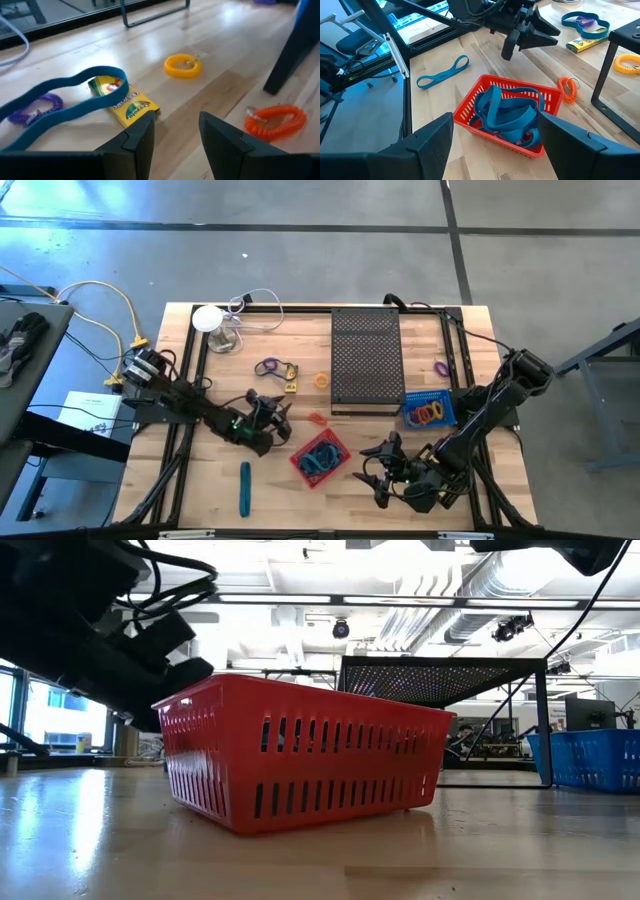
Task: Pick & Place Office Desk Supplies
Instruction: Put the small crayon box into the black basket
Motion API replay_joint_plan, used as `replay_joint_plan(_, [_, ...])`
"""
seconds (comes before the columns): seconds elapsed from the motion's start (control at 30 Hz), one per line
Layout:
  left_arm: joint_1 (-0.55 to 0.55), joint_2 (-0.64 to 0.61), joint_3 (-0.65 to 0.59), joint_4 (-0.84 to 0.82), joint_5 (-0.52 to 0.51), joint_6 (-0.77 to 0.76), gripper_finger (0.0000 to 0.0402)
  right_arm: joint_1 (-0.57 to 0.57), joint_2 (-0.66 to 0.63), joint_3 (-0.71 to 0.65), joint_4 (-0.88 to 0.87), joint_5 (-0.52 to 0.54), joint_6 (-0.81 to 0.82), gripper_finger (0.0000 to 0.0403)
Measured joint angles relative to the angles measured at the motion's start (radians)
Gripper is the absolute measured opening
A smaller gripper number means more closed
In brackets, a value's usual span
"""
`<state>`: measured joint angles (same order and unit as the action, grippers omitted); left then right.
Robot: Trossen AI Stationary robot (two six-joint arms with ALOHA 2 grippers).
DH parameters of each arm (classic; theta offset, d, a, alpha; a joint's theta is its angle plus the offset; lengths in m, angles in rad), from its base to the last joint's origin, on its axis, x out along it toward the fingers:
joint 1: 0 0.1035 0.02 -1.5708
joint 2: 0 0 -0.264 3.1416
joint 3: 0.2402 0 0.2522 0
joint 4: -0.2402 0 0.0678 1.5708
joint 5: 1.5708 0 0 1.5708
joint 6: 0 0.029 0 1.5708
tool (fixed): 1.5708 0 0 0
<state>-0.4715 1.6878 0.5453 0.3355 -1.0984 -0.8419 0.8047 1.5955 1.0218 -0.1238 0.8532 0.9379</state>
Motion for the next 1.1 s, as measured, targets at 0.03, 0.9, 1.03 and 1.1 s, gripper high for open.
replay_joint_plan(0.03, [0.005, 0.0, 0.0, 0.001, 0.013, 0.014, 0.0148, 0.0, 0.0, 0.0, 0.0, 0.0, 0.0, 0.0276])
replay_joint_plan(0.9, [0.098, 0.065, 0.001, 0.145, 0.084, -0.107, 0.0148, 0.0, 0.0, 0.0, 0.0, 0.003, 0.003, 0.0276])
replay_joint_plan(1.03, [0.148, 0.066, 0.001, 0.145, 0.176, -0.131, 0.0148, 0.0, 0.0, 0.0, 0.0, 0.003, 0.003, 0.0276])
replay_joint_plan(1.1, [0.174, 0.066, 0.001, 0.145, 0.204, -0.123, 0.0148, 0.0, 0.0, 0.0, 0.0, 0.003, 0.003, 0.0276])
